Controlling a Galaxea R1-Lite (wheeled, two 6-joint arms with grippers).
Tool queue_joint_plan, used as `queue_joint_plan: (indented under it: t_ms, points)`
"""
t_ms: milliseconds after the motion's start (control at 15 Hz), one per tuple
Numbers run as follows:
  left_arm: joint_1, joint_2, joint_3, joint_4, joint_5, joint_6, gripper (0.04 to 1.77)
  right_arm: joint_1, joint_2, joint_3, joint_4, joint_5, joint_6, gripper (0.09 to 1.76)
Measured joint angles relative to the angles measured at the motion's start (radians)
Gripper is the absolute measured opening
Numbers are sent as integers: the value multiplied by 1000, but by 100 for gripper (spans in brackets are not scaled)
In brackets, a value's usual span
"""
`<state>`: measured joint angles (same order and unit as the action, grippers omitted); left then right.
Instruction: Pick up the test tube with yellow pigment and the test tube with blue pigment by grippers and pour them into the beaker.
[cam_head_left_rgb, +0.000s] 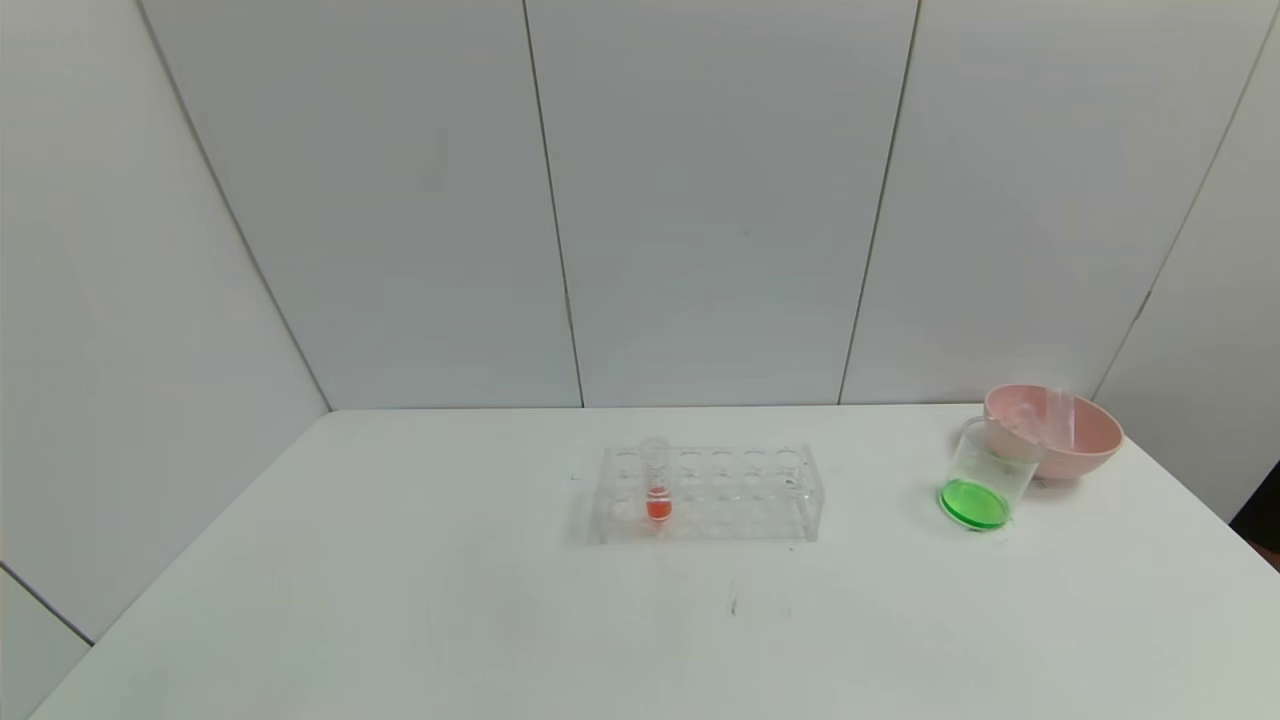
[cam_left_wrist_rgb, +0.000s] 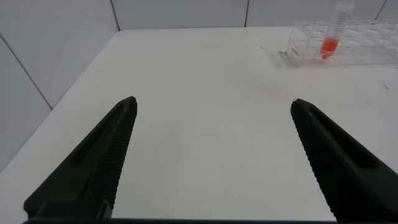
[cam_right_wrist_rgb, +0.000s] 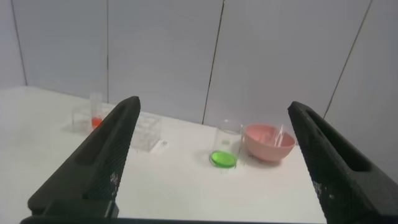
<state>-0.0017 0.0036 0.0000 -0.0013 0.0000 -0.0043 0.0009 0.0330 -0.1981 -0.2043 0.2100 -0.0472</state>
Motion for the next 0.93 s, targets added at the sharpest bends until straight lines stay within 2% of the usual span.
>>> queue_joint_plan:
  t_ms: [133, 200, 333, 467, 667, 800, 933]
  points:
    - [0, 0, 0, 0, 0, 0, 176, -1, -23, 122, 15, 4, 3, 170]
    - [0, 0, 0, 0, 0, 0, 176, -1, -28, 160, 64, 6, 26, 170]
    - [0, 0, 0, 0, 0, 0, 176, 0, -33, 169, 185, -9, 78, 170]
    - [0, 0, 0, 0, 0, 0, 176, 0, -34, 154, 255, -80, 84, 170]
    - [0, 0, 0, 0, 0, 0, 176, 0, -34, 145, 259, -107, 69, 170]
    - [0, 0, 0, 0, 0, 0, 176, 0, -34, 154, 261, -177, 3, 170]
    - [0, 0, 0, 0, 0, 0, 176, 0, -34, 169, 263, -180, -30, 170]
